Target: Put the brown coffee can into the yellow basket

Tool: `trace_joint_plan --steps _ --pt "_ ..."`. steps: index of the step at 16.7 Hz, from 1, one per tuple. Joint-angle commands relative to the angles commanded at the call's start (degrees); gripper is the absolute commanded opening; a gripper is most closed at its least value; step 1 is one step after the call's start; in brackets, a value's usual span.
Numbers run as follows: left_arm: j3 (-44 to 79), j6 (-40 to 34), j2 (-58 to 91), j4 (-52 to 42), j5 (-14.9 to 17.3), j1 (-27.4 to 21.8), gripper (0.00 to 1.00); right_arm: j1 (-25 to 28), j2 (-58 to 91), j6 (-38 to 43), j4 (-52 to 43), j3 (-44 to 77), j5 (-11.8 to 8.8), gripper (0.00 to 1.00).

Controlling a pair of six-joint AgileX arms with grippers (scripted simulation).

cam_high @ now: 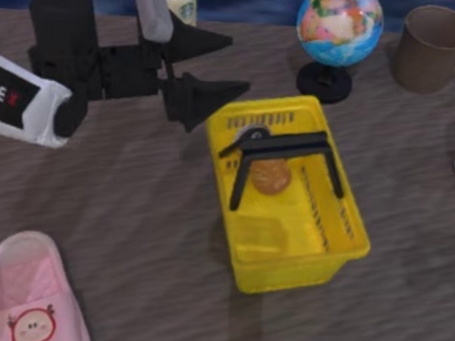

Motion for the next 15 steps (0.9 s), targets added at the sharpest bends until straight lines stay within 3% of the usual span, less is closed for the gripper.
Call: trace_joint_plan --steps 4,15 --pt "-10.41 -2.44 -19.34 -9.48 -11.13 3.24 1.00 5.87 19.95 -9.92 -13.50 19.57 0.06 1.00" --pt "-45.24 -1.76 -90.92 -37.12 -46.48 12.21 1.00 23.21 87.08 -40.82 -55.97 84.62 1.38 1.00"
